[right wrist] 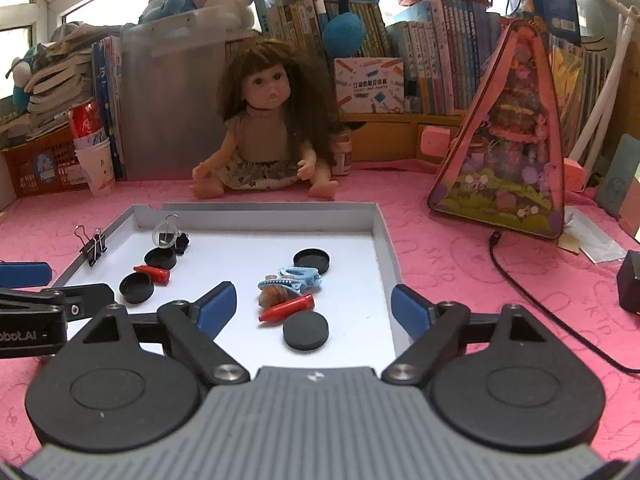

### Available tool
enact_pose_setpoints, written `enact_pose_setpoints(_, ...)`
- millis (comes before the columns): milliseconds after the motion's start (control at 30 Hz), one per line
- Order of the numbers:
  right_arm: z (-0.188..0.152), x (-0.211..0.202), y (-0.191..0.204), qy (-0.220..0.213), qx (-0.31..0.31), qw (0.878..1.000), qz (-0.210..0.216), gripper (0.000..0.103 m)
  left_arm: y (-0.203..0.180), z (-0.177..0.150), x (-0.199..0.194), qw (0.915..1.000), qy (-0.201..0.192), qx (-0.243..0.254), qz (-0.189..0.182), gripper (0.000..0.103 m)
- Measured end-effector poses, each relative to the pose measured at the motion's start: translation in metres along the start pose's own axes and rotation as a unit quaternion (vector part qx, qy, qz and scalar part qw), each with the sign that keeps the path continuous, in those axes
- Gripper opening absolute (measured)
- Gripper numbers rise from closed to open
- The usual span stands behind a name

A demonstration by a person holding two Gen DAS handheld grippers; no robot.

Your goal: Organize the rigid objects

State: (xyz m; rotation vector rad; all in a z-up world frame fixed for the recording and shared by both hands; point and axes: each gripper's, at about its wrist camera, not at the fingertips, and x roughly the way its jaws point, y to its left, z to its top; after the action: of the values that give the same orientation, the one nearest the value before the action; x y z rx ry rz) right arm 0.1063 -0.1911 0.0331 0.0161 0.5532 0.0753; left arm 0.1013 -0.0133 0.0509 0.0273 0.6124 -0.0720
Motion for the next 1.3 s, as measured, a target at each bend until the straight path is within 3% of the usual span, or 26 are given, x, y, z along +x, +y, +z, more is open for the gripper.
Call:
enact_pose_setpoints(367,0.0,-0.022,-0.003,-0.017,0.006,1.0,0.003,0.099,0.001,-0.005,-0.021,1.0,-0.007,-0.002,-0.001,0.082)
enact_pose_setpoints(1300,-0.03,-0.048,0.005,-0.006,0.007,1.0,0.015,0.101,0.014,-0.047,-0.044,0.9995,0.019,-0.026,0.005,0.083)
